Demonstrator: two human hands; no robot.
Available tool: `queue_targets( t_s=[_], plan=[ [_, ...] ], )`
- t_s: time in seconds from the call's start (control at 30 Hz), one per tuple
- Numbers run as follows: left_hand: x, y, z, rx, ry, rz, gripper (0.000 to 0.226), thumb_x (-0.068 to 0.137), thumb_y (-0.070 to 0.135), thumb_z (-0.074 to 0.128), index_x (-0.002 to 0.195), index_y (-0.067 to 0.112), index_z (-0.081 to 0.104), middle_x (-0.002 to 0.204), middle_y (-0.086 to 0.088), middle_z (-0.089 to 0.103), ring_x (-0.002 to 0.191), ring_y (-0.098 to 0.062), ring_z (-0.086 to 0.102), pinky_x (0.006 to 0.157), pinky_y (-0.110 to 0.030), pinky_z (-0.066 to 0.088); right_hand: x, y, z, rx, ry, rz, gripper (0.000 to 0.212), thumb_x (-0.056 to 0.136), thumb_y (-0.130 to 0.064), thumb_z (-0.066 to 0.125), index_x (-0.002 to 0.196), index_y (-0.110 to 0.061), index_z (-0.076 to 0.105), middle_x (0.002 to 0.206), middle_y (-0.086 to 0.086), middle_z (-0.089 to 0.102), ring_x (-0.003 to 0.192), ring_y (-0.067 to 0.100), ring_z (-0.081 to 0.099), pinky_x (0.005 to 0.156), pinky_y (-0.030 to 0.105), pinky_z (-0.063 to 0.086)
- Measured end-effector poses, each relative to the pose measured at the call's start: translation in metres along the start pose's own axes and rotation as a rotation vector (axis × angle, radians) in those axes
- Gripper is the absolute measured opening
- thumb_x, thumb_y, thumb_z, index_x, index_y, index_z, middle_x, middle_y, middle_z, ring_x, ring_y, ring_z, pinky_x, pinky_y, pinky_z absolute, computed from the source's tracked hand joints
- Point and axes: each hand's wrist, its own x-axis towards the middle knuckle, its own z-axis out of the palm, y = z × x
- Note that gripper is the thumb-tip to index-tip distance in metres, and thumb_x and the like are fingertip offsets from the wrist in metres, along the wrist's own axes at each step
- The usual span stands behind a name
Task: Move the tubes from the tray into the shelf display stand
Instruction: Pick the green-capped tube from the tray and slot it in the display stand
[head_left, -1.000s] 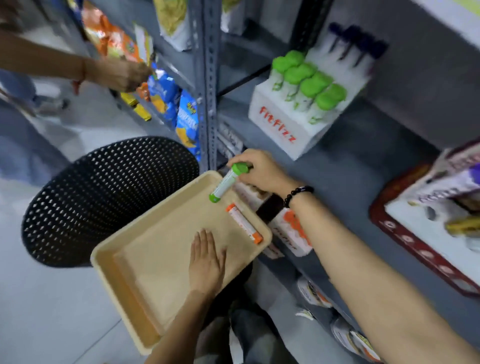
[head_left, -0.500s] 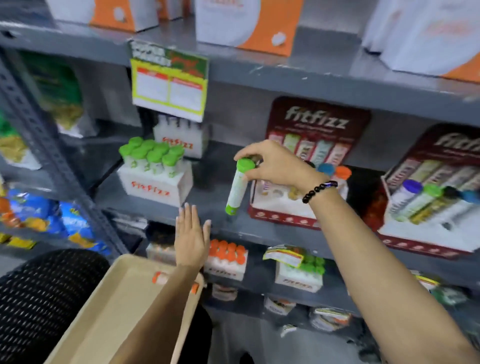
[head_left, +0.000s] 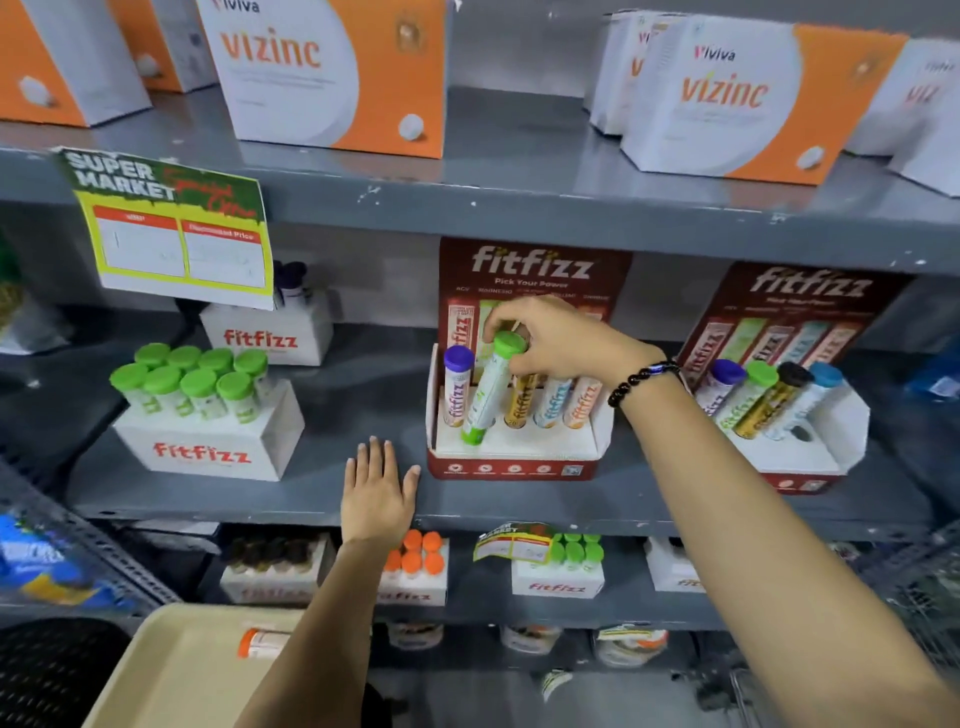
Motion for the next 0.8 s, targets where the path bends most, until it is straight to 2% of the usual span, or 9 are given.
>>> queue_targets(
  t_s=[0.1, 0.3, 0.37, 0.47, 0.53, 0.6, 0.7, 0.73, 0.8],
  plan=[
    [-0.001, 0.002, -0.001, 0.01, -0.021, -0.006, 0.064, 0.097, 0.047, 0.015, 0.147, 0.008, 0.008, 0.157, -0.012, 0.006, 0.145, -0.026, 0.001, 0.119, -0.037, 0.0, 0.005, -0.001, 0.0, -0.002, -0.002, 0.053, 0.036, 0.07, -0.001, 0.068, 0.097, -0.023, 0.059, 0.088, -0.011, 0.05, 0.074, 0.006, 0.047, 0.057, 0.02, 0.034],
    [-0.001, 0.001, -0.002, 0.009, -0.034, -0.005, 0.065, 0.097, 0.049, 0.014, 0.147, 0.009, 0.006, 0.158, -0.012, 0.004, 0.145, -0.025, -0.001, 0.119, -0.037, 0.0, 0.015, -0.009, 0.0, -0.072, -0.01, 0.083, 0.036, 0.075, 0.003, 0.062, 0.083, -0.031, 0.053, 0.079, -0.006, 0.051, 0.061, 0.01, 0.046, 0.046, 0.024, 0.034],
    [-0.001, 0.001, -0.001, 0.007, -0.032, -0.004, 0.065, 0.096, 0.049, 0.013, 0.147, 0.009, 0.005, 0.158, -0.011, 0.003, 0.145, -0.025, -0.001, 0.119, -0.037, -0.001, 0.016, -0.011, -0.001, -0.1, -0.006, 0.066, 0.036, 0.076, 0.001, 0.06, 0.083, -0.034, 0.055, 0.089, -0.004, 0.058, 0.066, 0.012, 0.05, 0.05, 0.025, 0.038],
    [-0.001, 0.001, -0.001, 0.01, -0.037, -0.004, 0.066, 0.096, 0.051, 0.011, 0.147, 0.01, 0.005, 0.158, -0.011, 0.003, 0.145, -0.025, -0.003, 0.119, -0.037, -0.002, 0.017, -0.013, -0.004, -0.1, 0.001, 0.047, 0.037, 0.076, 0.003, 0.058, 0.089, -0.032, 0.063, 0.11, -0.001, 0.062, 0.092, 0.019, 0.057, 0.073, 0.031, 0.05],
    [-0.001, 0.0, -0.001, 0.009, -0.04, -0.004, 0.066, 0.096, 0.051, 0.011, 0.147, 0.01, 0.004, 0.158, -0.01, 0.002, 0.145, -0.025, -0.003, 0.119, -0.037, -0.002, 0.017, -0.012, -0.006, -0.101, 0.001, 0.054, 0.037, 0.075, 0.004, 0.058, 0.09, -0.028, 0.066, 0.116, 0.001, 0.063, 0.102, 0.021, 0.057, 0.083, 0.033, 0.05],
    [-0.001, 0.0, -0.001, 0.007, -0.042, -0.005, 0.066, 0.096, 0.051, 0.012, 0.147, 0.011, 0.003, 0.158, -0.01, 0.002, 0.145, -0.025, -0.004, 0.119, -0.037, -0.002, 0.017, -0.012, -0.008, -0.105, -0.013, 0.081, 0.032, 0.074, 0.002, 0.061, 0.086, -0.027, 0.066, 0.114, 0.002, 0.063, 0.099, 0.02, 0.055, 0.077, 0.03, 0.046],
    [-0.001, 0.0, -0.002, 0.028, -0.048, -0.006, 0.065, 0.096, 0.051, 0.011, 0.147, 0.012, 0.002, 0.158, -0.009, 0.001, 0.145, -0.024, -0.004, 0.118, -0.037, -0.003, 0.016, -0.011, -0.009, -0.07, -0.035, 0.107, 0.013, 0.072, -0.015, 0.075, 0.081, -0.021, 0.068, 0.103, 0.002, 0.066, 0.089, 0.017, 0.055, 0.061, 0.026, 0.039],
    [-0.002, 0.001, -0.002, 0.038, -0.048, -0.007, 0.065, 0.095, 0.051, 0.01, 0.147, 0.012, 0.002, 0.158, -0.009, 0.001, 0.145, -0.024, -0.004, 0.118, -0.036, -0.003, 0.016, -0.01, -0.009, -0.05, -0.023, 0.114, 0.011, 0.072, -0.019, 0.076, 0.081, -0.019, 0.07, 0.102, 0.002, 0.067, 0.089, 0.017, 0.057, 0.062, 0.025, 0.04],
    [-0.001, 0.001, -0.002, 0.053, -0.048, -0.009, 0.066, 0.095, 0.052, 0.008, 0.147, 0.012, 0.001, 0.158, -0.009, 0.0, 0.145, -0.024, -0.005, 0.117, -0.036, -0.004, 0.016, -0.008, -0.007, -0.03, 0.019, 0.128, 0.016, 0.075, -0.019, 0.075, 0.09, -0.018, 0.072, 0.108, 0.003, 0.068, 0.098, 0.019, 0.059, 0.075, 0.025, 0.042]
  ],
)
